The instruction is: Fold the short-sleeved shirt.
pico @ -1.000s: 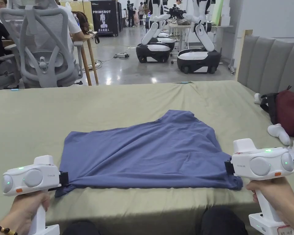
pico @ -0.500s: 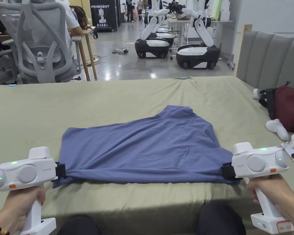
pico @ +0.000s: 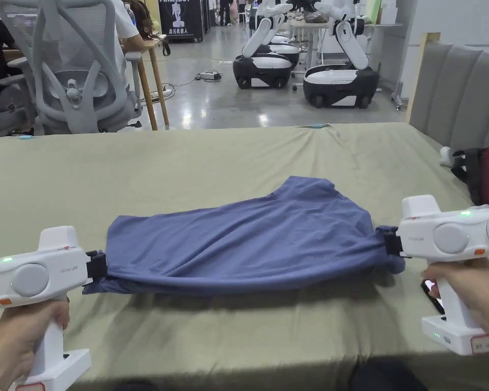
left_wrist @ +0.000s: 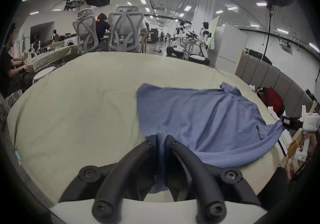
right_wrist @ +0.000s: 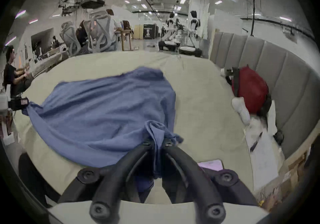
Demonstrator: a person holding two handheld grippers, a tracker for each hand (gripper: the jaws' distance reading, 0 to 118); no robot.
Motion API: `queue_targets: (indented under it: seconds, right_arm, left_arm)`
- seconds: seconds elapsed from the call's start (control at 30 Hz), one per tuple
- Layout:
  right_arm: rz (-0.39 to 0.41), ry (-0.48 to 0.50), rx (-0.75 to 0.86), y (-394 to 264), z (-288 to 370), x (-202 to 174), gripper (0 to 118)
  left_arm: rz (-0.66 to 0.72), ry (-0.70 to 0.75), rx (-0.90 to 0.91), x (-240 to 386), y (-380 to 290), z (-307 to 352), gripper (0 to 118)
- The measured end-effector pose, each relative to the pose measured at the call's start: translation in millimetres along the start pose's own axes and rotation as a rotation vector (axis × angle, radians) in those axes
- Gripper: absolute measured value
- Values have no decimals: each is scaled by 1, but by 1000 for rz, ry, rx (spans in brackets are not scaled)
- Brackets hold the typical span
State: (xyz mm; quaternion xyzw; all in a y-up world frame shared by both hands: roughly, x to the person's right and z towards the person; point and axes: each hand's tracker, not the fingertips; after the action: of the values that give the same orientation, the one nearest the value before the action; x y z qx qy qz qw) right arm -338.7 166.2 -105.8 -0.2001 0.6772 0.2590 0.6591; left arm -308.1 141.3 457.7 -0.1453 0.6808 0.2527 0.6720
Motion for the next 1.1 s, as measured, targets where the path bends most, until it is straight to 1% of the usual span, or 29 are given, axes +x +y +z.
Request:
queue_targets:
  seconds: [0.07,0.13,0.23,0.27,0.33,0.43,0.5,0.6,0.63,0.67,0.7,0.73,0.77,0.8,0.83,0.87,0.9,0.93,0.97,1.0,1.03,1.07,1.1]
  right_arm:
    - [6,-6,14,22,-22,-1,6]
    - [12,-13,11,40,-57,0,6]
    - [7,-13,-15,52,-97,-5,6]
    - [9,-10,-21,54,-112,-7,6]
    - [40,-25,-46,56,-134,-15,6]
    - [68,-46,-95,52,-161,-25,6]
    - [69,-47,-104,48,-184,-26,7]
    - [58,-52,-127,43,-192,-28,7]
    - [58,-53,-127,42,-190,-29,8]
    - [61,-56,-123,41,-190,-30,19]
    - [62,-57,-110,40,-188,-31,49]
    - [57,-56,-94,41,-180,-32,80]
    - [45,-49,-77,41,-170,-32,109]
    - [29,-37,-53,40,-162,-33,118]
    - [21,-13,6,38,-148,-35,113]
    - [24,-9,3,38,-137,-37,113]
    - [21,-13,-7,37,-126,-39,112]
    - [20,-14,-8,34,-115,-42,108]
    - [17,-13,-5,29,-105,-45,97]
    - [14,-11,-1,23,-93,-49,68]
    - [12,-2,4,21,-94,-41,35]
    - [12,1,4,15,-86,-43,5]
    - [13,1,2,10,-82,-45,0]
  left_arm:
    - [6,11,-1,-2,15,-18,8]
    - [9,21,-11,-5,26,-40,9]
    - [4,41,-50,-8,32,-76,9]
    - [9,48,-64,-9,32,-88,9]
    - [29,61,-96,-10,29,-109,9]
    - [9,86,-133,-7,21,-130,9]
    - [13,90,-139,-6,16,-137,9]
    - [25,91,-140,-7,19,-138,9]
    - [27,89,-142,-7,21,-138,9]
    - [30,86,-143,-8,23,-137,12]
    - [31,87,-139,-9,24,-135,29]
    - [25,98,-126,-9,26,-130,57]
    - [21,105,-115,-9,28,-125,88]
    - [20,115,-101,-9,29,-119,118]
    - [38,90,-42,-13,29,-103,112]
    - [28,118,-16,-18,32,-96,108]
    - [35,97,-15,-21,31,-86,111]
    - [40,96,-27,-25,30,-77,112]
    - [45,98,-29,-26,29,-66,109]
    - [46,107,-28,-27,23,-54,91]
    - [42,104,-22,-30,18,-45,66]
    - [32,94,-12,-30,11,-35,30]
    - [24,94,-14,-30,6,-29,0]
